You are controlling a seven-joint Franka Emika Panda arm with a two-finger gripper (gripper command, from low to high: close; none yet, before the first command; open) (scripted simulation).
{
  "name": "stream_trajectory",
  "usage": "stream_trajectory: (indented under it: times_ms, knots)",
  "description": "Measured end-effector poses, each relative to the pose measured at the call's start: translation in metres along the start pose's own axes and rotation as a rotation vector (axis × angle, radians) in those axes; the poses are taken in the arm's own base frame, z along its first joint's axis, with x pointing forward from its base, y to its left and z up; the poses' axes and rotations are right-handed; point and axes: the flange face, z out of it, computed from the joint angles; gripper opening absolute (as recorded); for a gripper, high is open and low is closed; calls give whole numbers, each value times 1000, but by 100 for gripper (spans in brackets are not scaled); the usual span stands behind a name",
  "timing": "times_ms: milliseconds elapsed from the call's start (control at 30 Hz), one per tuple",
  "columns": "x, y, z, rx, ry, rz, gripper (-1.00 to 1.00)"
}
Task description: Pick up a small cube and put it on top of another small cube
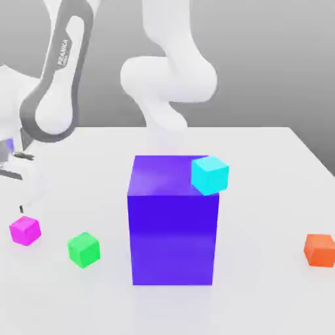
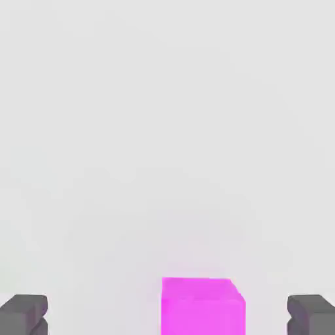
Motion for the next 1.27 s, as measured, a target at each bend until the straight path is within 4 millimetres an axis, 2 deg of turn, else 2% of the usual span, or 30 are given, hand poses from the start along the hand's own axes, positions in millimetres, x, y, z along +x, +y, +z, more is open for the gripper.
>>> stream_trajectory:
  times_ms: [133,167,400,600,667,700,800,900,967,1133,1167,1267]
  knots:
    - [-1,5,45,-8,-7,2,0]
    - [-2,6,54,-7,-8,3,-100]
    - [-3,6,57,-6,-10,4,-100]
    - [-4,3,0,-5,-11,-4,-100]
    - [-21,-22,-14,4,-17,-114,-100]
    - [-34,-44,-21,7,-19,-200,-100]
    - [-73,-82,-38,11,-22,-412,-100]
    - [-112,-109,-53,3,-16,-611,-100]
    - [-122,-116,-44,1,-14,-661,-100]
    - [-125,-118,-2,1,-13,-678,-100]
    - [-126,-118,5,0,-13,-680,100]
    - [-126,-118,5,0,-13,-680,100]
